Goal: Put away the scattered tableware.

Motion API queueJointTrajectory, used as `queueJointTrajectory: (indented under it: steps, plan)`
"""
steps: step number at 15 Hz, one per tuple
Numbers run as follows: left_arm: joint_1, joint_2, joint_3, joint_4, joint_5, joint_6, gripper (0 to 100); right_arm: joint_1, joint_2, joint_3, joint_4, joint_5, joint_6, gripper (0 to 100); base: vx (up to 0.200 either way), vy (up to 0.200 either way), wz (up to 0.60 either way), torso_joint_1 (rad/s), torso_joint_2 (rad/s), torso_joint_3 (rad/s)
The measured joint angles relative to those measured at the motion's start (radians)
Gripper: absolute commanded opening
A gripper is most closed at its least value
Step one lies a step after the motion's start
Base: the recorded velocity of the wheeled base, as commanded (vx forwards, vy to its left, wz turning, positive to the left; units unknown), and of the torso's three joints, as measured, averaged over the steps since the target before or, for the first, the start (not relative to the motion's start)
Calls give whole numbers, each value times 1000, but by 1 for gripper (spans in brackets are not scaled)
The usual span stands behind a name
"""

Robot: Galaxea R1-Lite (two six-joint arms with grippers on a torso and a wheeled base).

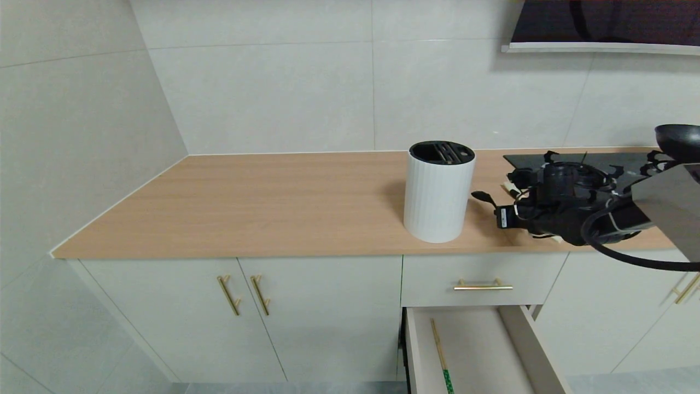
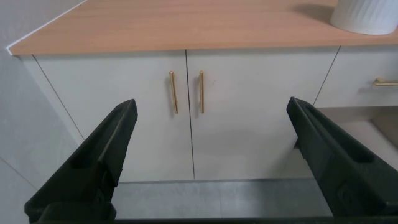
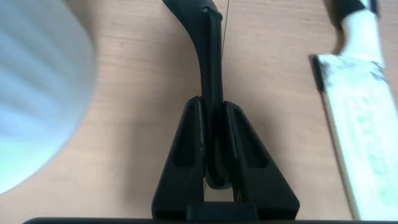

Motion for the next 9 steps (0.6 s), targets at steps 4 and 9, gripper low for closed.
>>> queueJointTrajectory:
  steps: [4,9]
  plan:
    - [0,0,0,0,0,0,100,46,-196,144,107,-47,80,0,0,0,0,0,0,0]
    - [0,0,0,0,0,0,100,120,-470,399,187,-174,99,0,0,0,0,0,0,0]
